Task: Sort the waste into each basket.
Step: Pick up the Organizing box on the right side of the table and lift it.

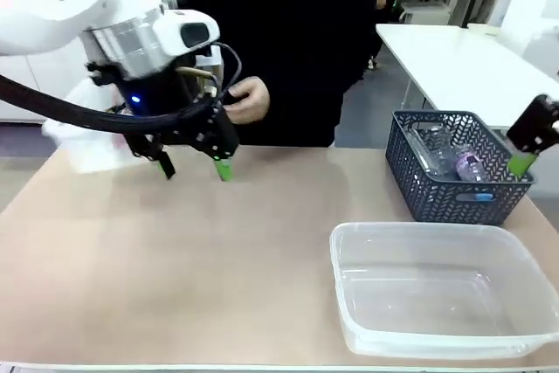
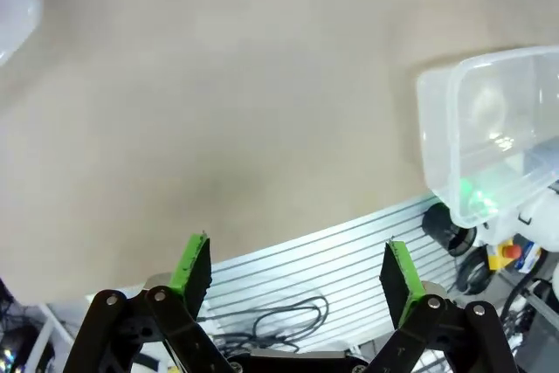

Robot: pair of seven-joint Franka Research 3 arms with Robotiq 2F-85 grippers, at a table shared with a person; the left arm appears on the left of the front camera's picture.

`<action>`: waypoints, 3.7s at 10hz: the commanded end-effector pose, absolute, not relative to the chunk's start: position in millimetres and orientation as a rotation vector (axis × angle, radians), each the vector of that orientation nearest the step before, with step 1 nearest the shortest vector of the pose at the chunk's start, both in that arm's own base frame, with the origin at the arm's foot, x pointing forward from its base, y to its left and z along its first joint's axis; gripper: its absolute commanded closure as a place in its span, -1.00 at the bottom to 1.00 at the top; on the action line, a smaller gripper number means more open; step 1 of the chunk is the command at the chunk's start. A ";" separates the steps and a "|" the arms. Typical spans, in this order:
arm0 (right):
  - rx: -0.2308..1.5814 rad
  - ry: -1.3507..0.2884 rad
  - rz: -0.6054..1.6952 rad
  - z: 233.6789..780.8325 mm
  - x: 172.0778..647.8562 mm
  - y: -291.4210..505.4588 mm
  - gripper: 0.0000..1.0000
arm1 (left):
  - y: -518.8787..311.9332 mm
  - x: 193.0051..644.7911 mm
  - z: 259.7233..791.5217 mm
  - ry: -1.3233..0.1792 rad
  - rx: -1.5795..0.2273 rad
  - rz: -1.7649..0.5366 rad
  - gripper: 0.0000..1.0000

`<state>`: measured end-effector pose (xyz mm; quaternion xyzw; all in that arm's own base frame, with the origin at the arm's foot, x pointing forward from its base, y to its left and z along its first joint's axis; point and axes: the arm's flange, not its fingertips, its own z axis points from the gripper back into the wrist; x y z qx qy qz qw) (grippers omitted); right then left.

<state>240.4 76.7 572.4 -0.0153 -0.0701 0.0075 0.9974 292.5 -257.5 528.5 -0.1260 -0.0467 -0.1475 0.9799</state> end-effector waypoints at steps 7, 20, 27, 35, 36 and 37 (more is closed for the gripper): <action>0.046 0.098 0.016 387.5 253.8 -31.8 -1.00 | -422.0 239.2 445.8 0.119 -0.217 -0.143 -1.00; 0.127 0.346 0.050 318.1 286.9 -40.9 -1.00 | -500.2 253.8 367.2 0.151 -0.116 0.043 -1.00; 0.111 0.339 0.054 325.9 281.4 -30.5 1.00 | -498.0 255.8 357.5 0.138 -0.080 0.059 1.00; 0.122 0.377 0.041 331.8 280.6 -29.7 1.00 | -490.1 253.7 363.1 0.136 -0.088 0.044 1.00; 0.151 0.407 -0.009 343.3 277.2 -27.3 1.00 | -481.9 251.1 370.9 0.130 -0.095 0.023 1.00; 0.149 0.401 -0.035 363.8 272.2 -20.8 1.00 | -466.8 248.4 383.7 0.116 -0.097 0.004 1.00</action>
